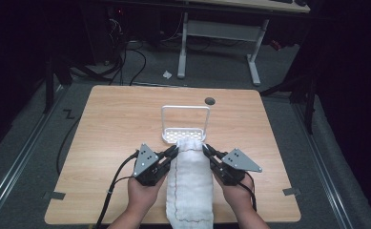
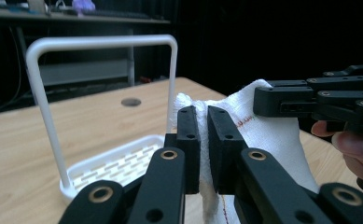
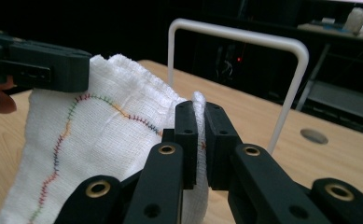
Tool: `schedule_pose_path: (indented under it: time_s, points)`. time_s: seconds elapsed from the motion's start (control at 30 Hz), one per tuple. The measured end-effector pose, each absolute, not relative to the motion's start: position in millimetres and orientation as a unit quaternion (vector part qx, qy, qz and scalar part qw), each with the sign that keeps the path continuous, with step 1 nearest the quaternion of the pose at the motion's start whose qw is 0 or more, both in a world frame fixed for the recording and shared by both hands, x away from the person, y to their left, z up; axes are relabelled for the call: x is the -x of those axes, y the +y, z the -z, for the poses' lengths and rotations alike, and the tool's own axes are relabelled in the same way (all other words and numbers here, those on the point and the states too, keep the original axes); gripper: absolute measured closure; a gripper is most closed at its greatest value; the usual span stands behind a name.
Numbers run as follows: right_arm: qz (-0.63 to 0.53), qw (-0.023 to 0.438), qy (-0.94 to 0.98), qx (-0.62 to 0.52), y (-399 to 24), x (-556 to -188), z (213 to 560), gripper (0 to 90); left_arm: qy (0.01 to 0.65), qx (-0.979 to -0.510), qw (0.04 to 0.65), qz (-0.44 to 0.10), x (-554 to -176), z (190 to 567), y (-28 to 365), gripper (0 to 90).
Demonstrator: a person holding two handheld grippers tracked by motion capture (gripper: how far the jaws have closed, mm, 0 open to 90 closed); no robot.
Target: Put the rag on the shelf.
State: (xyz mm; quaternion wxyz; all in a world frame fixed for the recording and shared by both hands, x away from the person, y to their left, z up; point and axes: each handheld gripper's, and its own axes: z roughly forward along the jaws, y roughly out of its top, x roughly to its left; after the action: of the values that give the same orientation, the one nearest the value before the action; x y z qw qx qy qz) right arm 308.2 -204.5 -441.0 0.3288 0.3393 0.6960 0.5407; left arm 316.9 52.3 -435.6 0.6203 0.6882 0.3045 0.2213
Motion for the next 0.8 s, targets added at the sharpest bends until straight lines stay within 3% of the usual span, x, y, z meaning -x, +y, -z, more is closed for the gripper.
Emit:
schedule_pose_path:
  time_s: [0.53, 0.8]
  points:
    - [-0.598, 0.383, 0.643, -0.288, -205, -289, 372, 85.5, 0.254, -0.641, 0.672, -0.269, -307, 367, 63, 84.7]
    - [-0.605, 0.391, 0.635, -0.281, -206, -292, 357, 85.6, 0.248, -0.636, 0.677, -0.276, -310, 356, 63, 84.7]
